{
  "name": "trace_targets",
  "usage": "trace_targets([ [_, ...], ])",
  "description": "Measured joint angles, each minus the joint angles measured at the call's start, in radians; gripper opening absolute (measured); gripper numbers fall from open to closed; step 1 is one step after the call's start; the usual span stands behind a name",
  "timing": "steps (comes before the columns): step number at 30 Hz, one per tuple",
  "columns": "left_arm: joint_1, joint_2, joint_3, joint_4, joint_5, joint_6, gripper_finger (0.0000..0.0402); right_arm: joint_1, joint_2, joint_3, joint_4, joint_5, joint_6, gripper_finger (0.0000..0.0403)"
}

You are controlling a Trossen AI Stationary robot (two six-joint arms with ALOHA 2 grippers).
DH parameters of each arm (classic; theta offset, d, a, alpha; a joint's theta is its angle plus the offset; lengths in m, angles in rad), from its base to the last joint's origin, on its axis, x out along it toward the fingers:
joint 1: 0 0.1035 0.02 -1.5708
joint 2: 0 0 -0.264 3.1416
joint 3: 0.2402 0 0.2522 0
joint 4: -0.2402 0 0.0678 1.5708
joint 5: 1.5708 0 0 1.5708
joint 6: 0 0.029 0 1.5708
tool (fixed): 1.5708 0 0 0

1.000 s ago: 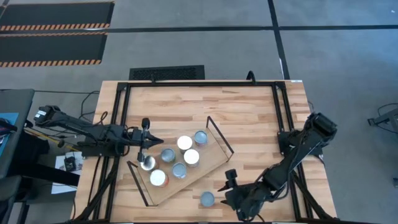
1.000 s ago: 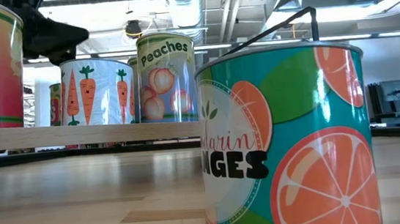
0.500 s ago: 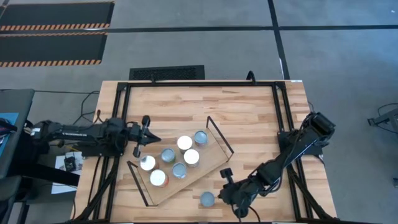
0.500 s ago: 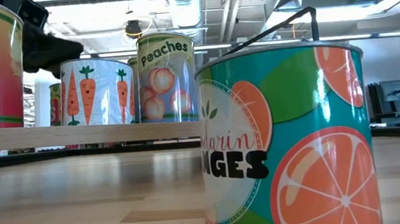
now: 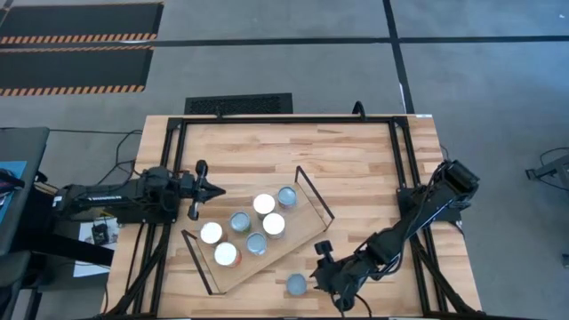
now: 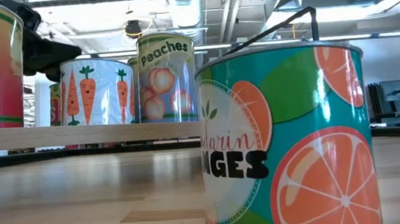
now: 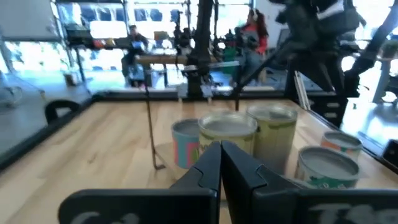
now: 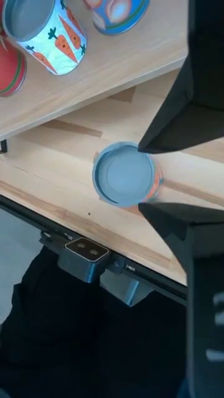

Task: Pick and place cans onto a shelf
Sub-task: Put the canned orange on the shelf

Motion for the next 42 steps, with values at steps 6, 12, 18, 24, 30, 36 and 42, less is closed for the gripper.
trace_targets([
  [6, 0.0, -0.127, -0.001, -0.086, -0.089, 0.005, 0.0, -0.004, 0.112, 0.113, -0.05, -0.008, -0.05, 0.0187],
  [12, 0.0, -0.153, -0.002, -0.092, -0.127, 0.032, 0.0, -0.021, 0.261, 0.338, -0.325, -0.036, -0.123, 0.0185],
  [18, 0.0, -0.152, -0.003, -0.095, -0.143, 0.03, 0.0, -0.042, 0.348, 0.439, -0.424, -0.119, -0.24, 0.0172],
  [24, 0.0, -0.152, -0.003, -0.096, -0.148, 0.024, 0.0, -0.058, 0.393, 0.448, -0.445, -0.165, -0.338, 0.016],
  [30, 0.0, -0.152, -0.003, -0.104, -0.189, 0.004, 0.0, -0.057, 0.409, 0.447, -0.445, -0.165, -0.393, 0.0136],
  [36, 0.0, -0.152, -0.004, -0.106, -0.2, -0.007, 0.0, -0.058, 0.422, 0.448, -0.446, -0.169, -0.402, 0.0084],
  [42, 0.0, -0.152, -0.004, -0.106, -0.2, -0.008, 0.0, -0.058, 0.421, 0.45, -0.466, -0.179, -0.404, 0.0026],
])
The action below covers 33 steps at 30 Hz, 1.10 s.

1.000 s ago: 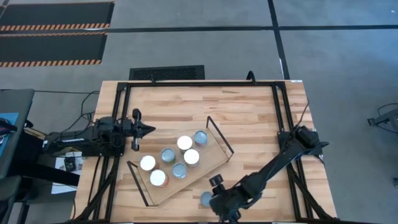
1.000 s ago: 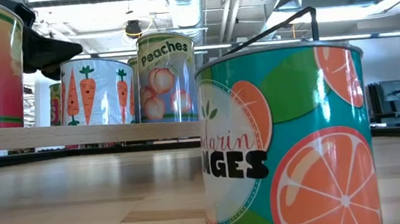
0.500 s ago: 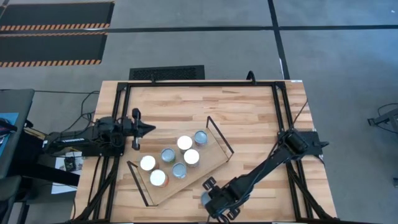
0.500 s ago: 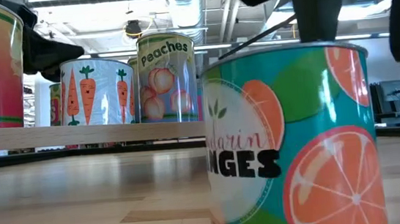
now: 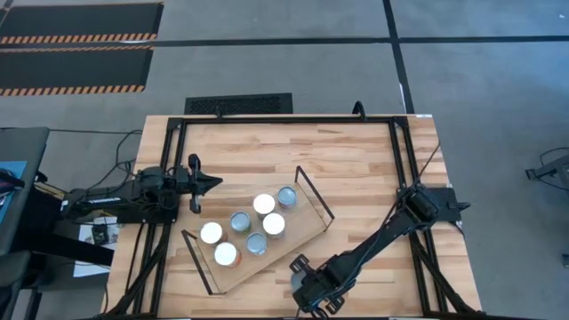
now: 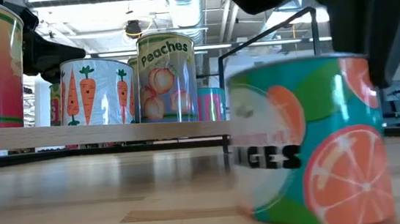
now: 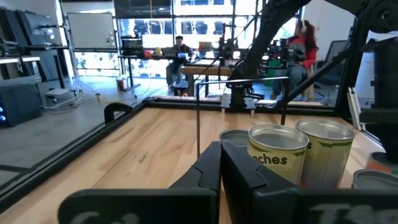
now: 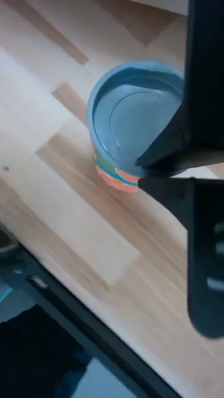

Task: Pick and place cans onto a shelf
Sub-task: Put the canned orange on the shelf

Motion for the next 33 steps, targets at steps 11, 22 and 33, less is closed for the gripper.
trace_targets([
  [11, 0.0, 0.0, 0.0, 0.0, 0.0, -0.007, 0.0, -0.085, -0.213, -0.003, -0.119, 0.072, 0.123, 0.0017],
  [22, 0.0, 0.0, 0.0, 0.0, 0.0, -0.024, 0.0, -0.301, -0.19, -0.005, -0.228, 0.079, 0.085, 0.0019],
  [33, 0.0, 0.007, 0.0, 0.0, 0.001, -0.021, 0.0, -0.337, -0.175, -0.002, -0.215, 0.07, 0.151, 0.0019],
])
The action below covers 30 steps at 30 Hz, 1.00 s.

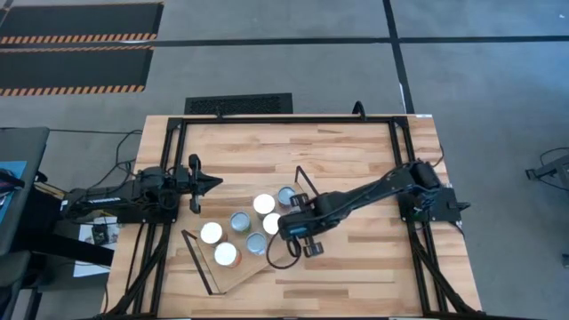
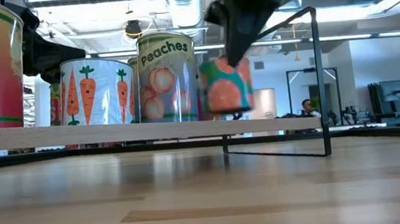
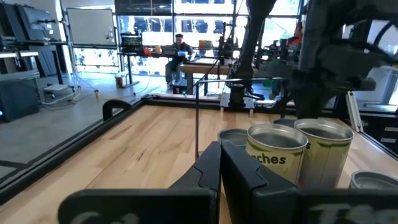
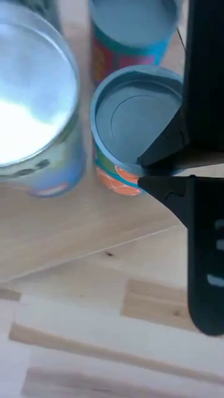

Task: Pick and place cans onto a shelf
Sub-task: Put the canned orange on the shelf

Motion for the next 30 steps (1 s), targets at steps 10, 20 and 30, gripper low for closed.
trace_targets([
  [10, 0.0, 0.001, 0.0, -0.001, 0.0, -0.002, 0.0, -0.023, 0.043, 0.001, -0.029, 0.004, 0.056, 0.0022],
  [20, 0.0, 0.013, 0.0, 0.0, 0.0, -0.004, 0.0, -0.024, 0.045, 0.0, -0.032, 0.012, 0.079, 0.0064],
  [30, 0.0, 0.013, 0.0, 0.0, 0.0, -0.006, 0.0, -0.021, 0.046, -0.002, -0.032, 0.083, 0.081, 0.0102],
])
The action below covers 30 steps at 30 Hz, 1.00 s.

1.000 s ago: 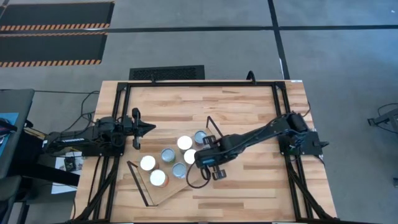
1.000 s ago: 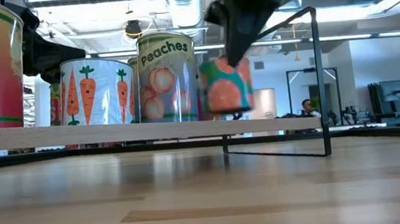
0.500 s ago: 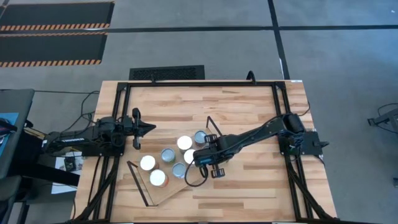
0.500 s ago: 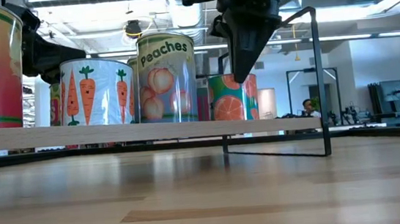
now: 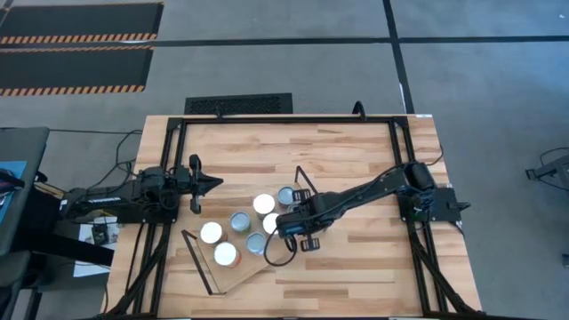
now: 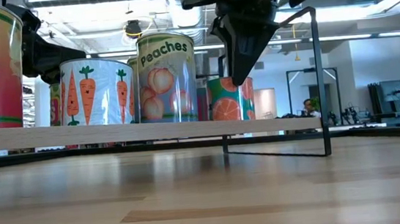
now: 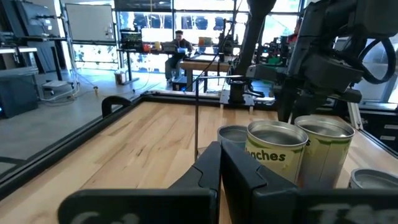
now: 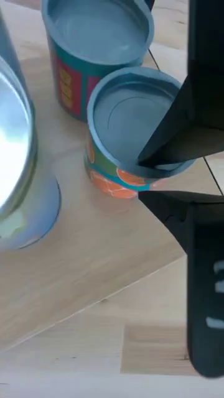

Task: Pick and place cans onto a shelf
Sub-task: Put the canned orange on the shelf, then return to Home Position

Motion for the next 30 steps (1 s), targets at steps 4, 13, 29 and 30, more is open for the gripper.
trace_targets([
  [4, 0.0, 0.0, 0.0, 0.0, 0.0, 0.0, 0.0, 0.006, 0.0, 0.0, 0.008, 0.003, 0.0, 0.0111],
  [13, 0.0, 0.0, 0.0, 0.0, 0.0, 0.0, 0.0, 0.02, -0.015, -0.001, 0.001, 0.006, 0.007, 0.0128],
  [29, 0.0, 0.0, 0.0, 0.0, 0.0, 0.005, 0.0, 0.102, -0.239, -0.006, -0.011, 0.02, -0.071, 0.0046],
  [30, 0.0, 0.0, 0.0, 0.0, 0.0, 0.005, 0.0, 0.108, -0.263, -0.024, 0.028, 0.019, -0.09, 0.003],
])
